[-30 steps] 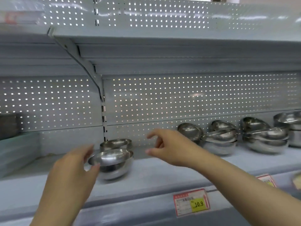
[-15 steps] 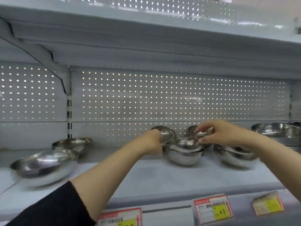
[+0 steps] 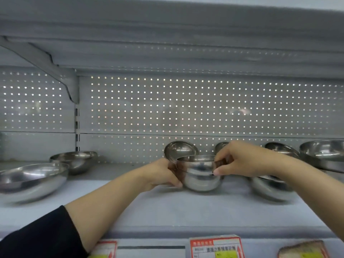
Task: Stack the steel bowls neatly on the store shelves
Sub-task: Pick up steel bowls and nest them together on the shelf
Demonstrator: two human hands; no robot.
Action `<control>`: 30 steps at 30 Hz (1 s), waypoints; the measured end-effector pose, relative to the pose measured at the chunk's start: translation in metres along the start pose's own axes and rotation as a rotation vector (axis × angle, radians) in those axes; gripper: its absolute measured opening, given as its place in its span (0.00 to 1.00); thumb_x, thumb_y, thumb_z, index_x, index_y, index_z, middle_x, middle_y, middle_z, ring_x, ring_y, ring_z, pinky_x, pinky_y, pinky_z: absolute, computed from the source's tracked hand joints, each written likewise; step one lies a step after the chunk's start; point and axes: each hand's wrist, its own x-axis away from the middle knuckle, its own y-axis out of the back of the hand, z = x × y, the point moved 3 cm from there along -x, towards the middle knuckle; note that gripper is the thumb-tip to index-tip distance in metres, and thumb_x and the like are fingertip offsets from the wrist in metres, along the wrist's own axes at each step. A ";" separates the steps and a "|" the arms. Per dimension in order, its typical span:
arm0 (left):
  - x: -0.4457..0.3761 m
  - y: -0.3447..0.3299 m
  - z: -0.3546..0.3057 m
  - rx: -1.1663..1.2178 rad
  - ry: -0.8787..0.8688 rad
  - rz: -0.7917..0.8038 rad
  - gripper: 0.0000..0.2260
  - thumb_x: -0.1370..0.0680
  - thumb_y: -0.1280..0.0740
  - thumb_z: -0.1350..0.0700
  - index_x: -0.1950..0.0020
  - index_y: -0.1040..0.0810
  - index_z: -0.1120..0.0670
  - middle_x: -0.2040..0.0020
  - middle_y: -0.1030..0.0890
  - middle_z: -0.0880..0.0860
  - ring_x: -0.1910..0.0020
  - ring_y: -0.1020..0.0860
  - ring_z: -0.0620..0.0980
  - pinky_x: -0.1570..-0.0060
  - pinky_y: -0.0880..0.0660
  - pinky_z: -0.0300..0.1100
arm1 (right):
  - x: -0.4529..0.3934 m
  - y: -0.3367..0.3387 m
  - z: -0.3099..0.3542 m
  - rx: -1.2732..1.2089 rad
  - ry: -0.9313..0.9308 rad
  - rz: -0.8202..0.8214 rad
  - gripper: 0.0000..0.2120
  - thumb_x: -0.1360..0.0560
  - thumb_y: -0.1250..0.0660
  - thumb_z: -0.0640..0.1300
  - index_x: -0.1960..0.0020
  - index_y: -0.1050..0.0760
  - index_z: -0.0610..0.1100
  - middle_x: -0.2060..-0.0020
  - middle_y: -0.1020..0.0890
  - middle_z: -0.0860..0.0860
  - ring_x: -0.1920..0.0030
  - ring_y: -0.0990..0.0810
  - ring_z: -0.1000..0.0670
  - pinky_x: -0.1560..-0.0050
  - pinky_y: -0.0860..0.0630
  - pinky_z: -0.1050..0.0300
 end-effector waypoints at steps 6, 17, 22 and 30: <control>0.001 -0.001 0.001 0.057 0.007 0.017 0.19 0.30 0.35 0.75 0.41 0.24 0.63 0.55 0.20 0.53 0.57 0.21 0.45 0.61 0.24 0.29 | 0.003 -0.007 0.003 -0.004 0.001 -0.033 0.12 0.29 0.30 0.55 0.69 0.24 0.52 0.76 0.26 0.60 0.75 0.31 0.60 0.72 0.34 0.69; 0.000 -0.001 0.001 0.072 -0.021 0.015 0.20 0.31 0.35 0.76 0.40 0.24 0.65 0.56 0.20 0.54 0.57 0.21 0.46 0.59 0.23 0.30 | 0.007 -0.010 0.016 0.158 0.040 -0.012 0.12 0.22 0.41 0.54 0.64 0.30 0.56 0.63 0.23 0.56 0.62 0.25 0.54 0.60 0.29 0.56; -0.001 -0.002 0.002 0.073 -0.019 0.018 0.20 0.31 0.35 0.76 0.40 0.24 0.65 0.55 0.20 0.54 0.57 0.21 0.45 0.60 0.23 0.29 | 0.009 -0.014 0.012 0.093 0.055 -0.051 0.11 0.22 0.40 0.54 0.61 0.26 0.53 0.64 0.21 0.56 0.61 0.24 0.55 0.58 0.28 0.57; 0.000 -0.001 0.002 0.060 -0.016 0.013 0.20 0.32 0.34 0.76 0.40 0.24 0.66 0.52 0.20 0.57 0.54 0.21 0.49 0.57 0.23 0.30 | 0.012 -0.022 -0.001 -0.012 -0.087 -0.086 0.18 0.33 0.35 0.68 0.50 0.28 0.58 0.56 0.30 0.60 0.58 0.29 0.63 0.62 0.35 0.66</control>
